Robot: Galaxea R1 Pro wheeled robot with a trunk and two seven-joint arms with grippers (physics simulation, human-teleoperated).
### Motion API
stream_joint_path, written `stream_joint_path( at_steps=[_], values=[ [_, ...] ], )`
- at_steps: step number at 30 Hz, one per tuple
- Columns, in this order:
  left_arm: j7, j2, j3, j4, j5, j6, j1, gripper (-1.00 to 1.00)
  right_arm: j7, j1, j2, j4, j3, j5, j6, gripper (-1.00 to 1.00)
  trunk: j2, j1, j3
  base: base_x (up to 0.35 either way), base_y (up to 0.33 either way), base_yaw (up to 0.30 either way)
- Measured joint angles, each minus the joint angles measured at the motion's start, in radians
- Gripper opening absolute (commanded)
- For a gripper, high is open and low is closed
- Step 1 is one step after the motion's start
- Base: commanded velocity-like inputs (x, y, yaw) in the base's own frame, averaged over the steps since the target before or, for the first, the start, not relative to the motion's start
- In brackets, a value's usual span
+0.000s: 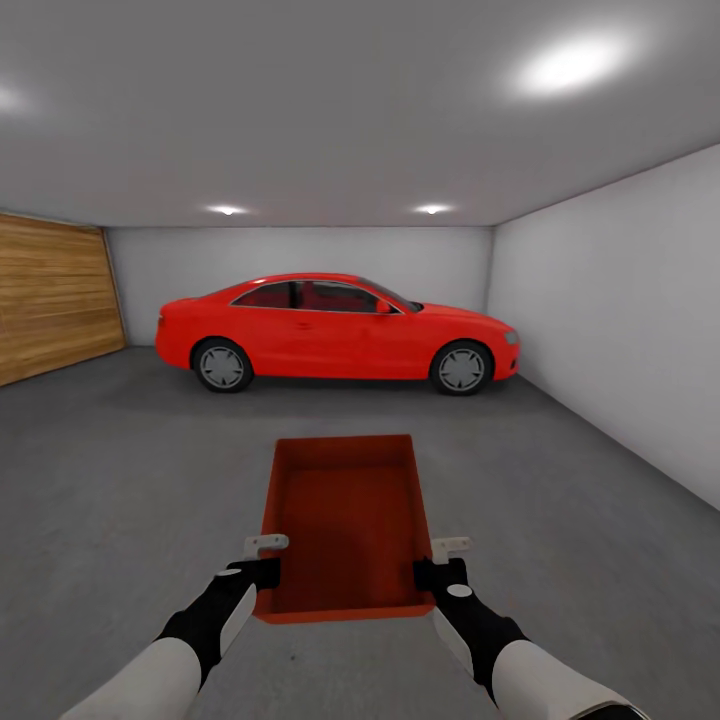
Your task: Move the two storage containers from the living room to the garage. In the garage, place one container on the floor and stack the other container on top of it (either order is fine).
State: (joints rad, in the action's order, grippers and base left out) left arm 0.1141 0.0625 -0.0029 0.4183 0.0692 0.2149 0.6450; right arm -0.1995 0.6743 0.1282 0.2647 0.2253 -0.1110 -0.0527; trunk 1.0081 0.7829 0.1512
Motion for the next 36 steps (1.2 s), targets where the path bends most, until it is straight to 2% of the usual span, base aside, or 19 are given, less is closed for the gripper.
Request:
stream_joint_path(
  at_steps=[36],
  values=[
    [0.000, 0.000, 0.001, -0.005, 0.000, 0.001, 0.000, -1.00, 0.000, 0.000, 0.000, -0.003, 0.000, 0.001, 0.003, -1.00, 0.000, 0.000, 0.000, 0.321, 0.000, 0.000]
  ],
)
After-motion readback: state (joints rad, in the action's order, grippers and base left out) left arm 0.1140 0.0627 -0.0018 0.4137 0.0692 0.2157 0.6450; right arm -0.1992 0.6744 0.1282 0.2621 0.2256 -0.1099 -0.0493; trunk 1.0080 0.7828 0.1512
